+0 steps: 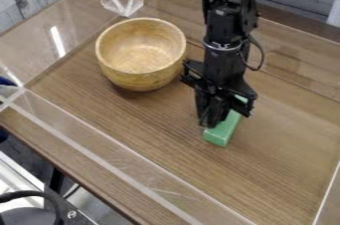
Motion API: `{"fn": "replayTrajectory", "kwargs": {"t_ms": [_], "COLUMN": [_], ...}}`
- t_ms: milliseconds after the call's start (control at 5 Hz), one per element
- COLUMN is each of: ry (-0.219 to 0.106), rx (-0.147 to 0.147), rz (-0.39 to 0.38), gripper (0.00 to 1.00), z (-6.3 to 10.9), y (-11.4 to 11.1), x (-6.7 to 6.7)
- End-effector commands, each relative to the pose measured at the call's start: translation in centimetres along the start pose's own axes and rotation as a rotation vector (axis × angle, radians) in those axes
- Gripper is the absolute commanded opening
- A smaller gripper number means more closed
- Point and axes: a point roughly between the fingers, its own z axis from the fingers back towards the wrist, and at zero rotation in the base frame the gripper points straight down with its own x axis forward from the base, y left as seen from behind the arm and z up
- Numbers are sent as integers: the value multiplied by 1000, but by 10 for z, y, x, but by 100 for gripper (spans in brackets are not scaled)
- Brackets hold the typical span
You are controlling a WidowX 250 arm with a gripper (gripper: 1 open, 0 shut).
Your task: Put the green block in the brown bowl
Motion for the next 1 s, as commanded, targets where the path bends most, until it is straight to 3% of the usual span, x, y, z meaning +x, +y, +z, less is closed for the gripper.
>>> {"fn": "replayTrajectory", "kwargs": {"t_ms": [0, 400, 600, 800], "ry": [-94, -184, -187, -185], "rx": [5, 26, 23, 16], "rz": [-6, 17, 11, 1], "gripper": [0, 0, 0, 100], "z": [34, 92, 85, 81], "y": [-1, 6, 6, 2], "x": [4, 3, 4, 5]}}
